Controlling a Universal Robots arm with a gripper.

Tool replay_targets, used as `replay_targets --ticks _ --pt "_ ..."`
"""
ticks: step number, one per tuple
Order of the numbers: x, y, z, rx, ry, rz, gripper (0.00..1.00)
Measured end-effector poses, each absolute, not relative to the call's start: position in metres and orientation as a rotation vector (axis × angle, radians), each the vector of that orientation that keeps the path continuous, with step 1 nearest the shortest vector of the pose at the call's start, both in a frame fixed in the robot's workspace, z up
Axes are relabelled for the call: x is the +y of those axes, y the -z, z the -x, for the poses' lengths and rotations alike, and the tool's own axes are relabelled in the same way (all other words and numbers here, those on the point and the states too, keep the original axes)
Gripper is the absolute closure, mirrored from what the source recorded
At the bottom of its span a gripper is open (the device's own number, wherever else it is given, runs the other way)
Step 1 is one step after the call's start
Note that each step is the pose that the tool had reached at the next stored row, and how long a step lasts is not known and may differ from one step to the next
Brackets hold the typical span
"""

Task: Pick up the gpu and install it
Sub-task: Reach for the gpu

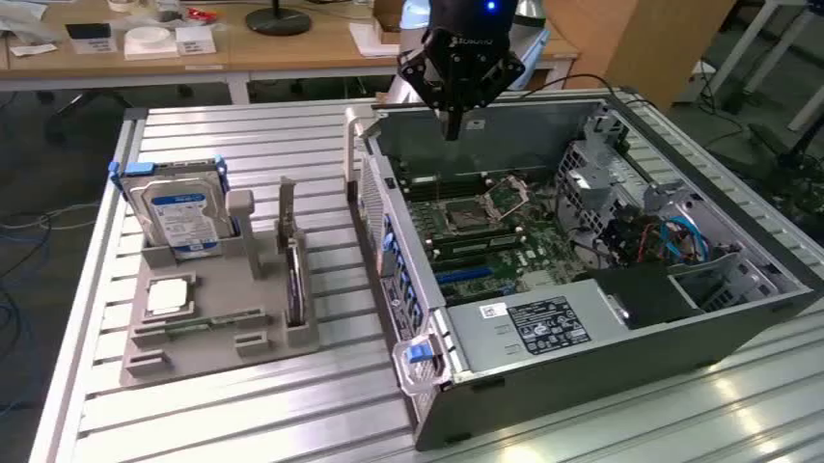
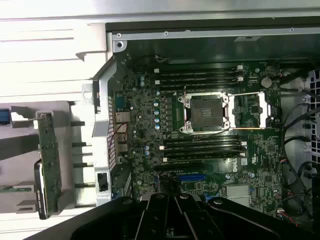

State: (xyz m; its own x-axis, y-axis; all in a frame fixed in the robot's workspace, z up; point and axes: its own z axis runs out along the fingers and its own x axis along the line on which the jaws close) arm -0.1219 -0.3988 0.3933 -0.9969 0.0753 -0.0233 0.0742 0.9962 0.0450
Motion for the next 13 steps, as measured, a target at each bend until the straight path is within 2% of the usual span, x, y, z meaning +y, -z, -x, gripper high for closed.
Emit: replay_targets --ticks 13 --pt "-0.399 -0.393 0.133 3.114 -0.069 -0.117 0.89"
